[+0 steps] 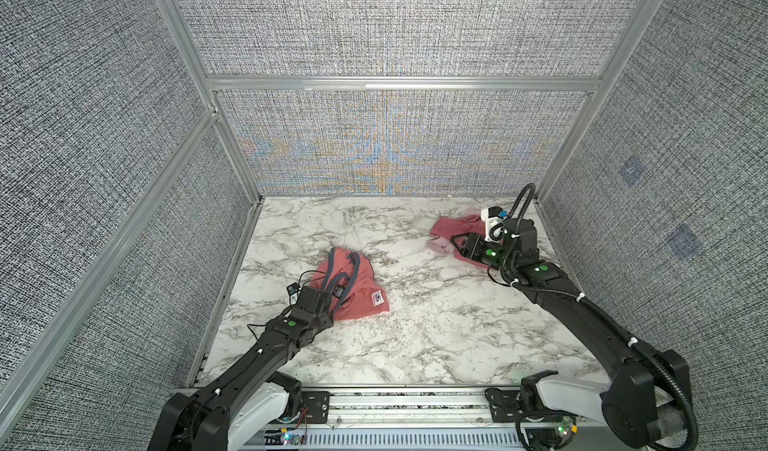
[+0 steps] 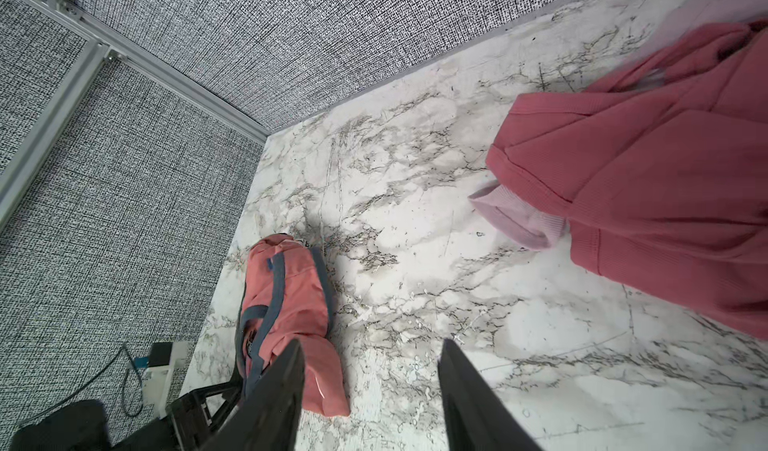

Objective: Pick out a specific cloth from the pile

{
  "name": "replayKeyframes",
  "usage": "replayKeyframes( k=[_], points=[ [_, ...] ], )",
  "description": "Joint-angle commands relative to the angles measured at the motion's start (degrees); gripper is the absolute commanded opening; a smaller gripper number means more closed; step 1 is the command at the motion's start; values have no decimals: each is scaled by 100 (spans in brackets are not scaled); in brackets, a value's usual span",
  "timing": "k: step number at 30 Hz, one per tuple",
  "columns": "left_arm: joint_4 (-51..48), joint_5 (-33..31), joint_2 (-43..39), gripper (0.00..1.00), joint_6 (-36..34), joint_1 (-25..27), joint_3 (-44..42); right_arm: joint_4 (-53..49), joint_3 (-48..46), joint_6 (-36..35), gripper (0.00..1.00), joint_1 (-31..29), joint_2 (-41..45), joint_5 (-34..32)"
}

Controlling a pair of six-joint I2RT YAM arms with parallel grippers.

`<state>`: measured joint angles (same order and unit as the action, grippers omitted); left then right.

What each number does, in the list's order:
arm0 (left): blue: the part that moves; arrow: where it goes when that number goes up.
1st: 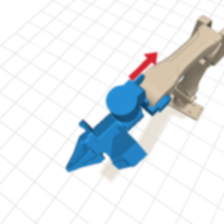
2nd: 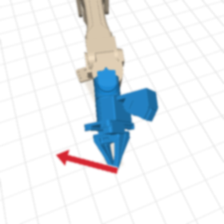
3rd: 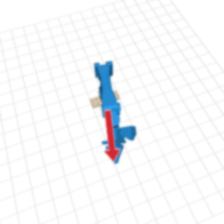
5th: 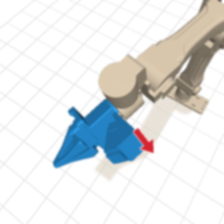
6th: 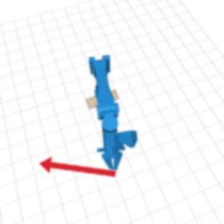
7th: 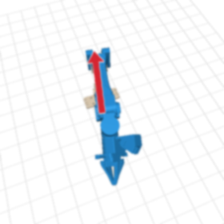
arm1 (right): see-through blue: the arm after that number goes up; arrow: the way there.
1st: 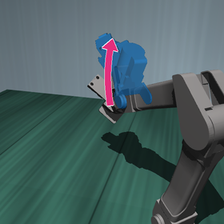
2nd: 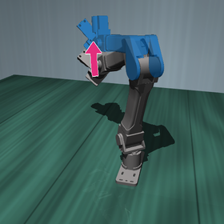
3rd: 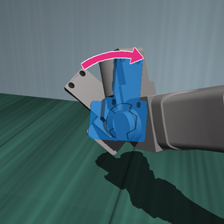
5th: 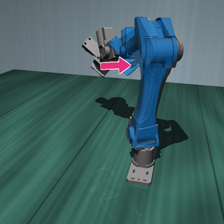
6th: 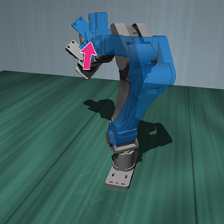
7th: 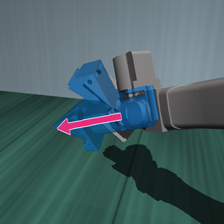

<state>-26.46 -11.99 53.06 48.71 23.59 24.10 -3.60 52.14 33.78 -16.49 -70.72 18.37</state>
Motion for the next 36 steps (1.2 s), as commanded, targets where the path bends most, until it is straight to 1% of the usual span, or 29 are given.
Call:
replayKeyframes(
  k=[1, 3, 5, 6, 7, 9, 11, 13, 18, 22, 25, 29, 33, 35, 36],
  points=[
    [-614, -66, -437, 44, -61, 2, 287, -47, 253, 5, 54, -50, -13, -182],
    [-362, 215, -775, 44, -373, -2, 402, -96, 318, -34, 54, -78, -36, -266],
    [-10, 525, -953, 45, -373, 12, 532, -98, 340, -69, 54, -102, -38, -330],
    [149, 696, -900, 45, -371, 18, 640, -89, 332, -61, 54, -109, -42, -359],
    [209, 829, -746, 44, -388, 41, 799, -80, 319, -47, 54, -109, -45, -359],
    [178, 843, -282, 43, -570, 245, 1126, -71, 289, -30, 54, -119, -24, -360],
    [18, 541, 234, 43, -674, 646, 1475, -92, 270, -30, 54, -131, 1, -357],
    [102, 345, 747, 43, -824, 1149, 1782, -140, 257, -48, 54, -143, 51, -367],
    [706, 529, 1863, 41, -932, 1985, 2073, -185, 144, -48, 54, -144, 183, -419],
    [798, 453, 2588, 42, -918, 2450, 2330, -203, 130, -40, 54, -144, 268, -448],
    [912, 461, 3041, 43, -895, 2620, 2497, -250, 130, -87, 54, -148, 270, -470],
    [921, 306, 3510, 46, -769, 2659, 2633, -298, 130, -150, 54, -149, 295, -506],
    [475, -199, 4152, 48, -501, 2659, 3111, -361, 130, -179, 54, -143, 289, -536],
    [130, -448, 4587, 45, -519, 2659, 3472, -378, 130, -179, 55, -138, 278, -536],
    [11, -545, 4783, 42, -529, 2659, 3614, -378, 130, -183, 54, -136, 276, -536]
  ],
)
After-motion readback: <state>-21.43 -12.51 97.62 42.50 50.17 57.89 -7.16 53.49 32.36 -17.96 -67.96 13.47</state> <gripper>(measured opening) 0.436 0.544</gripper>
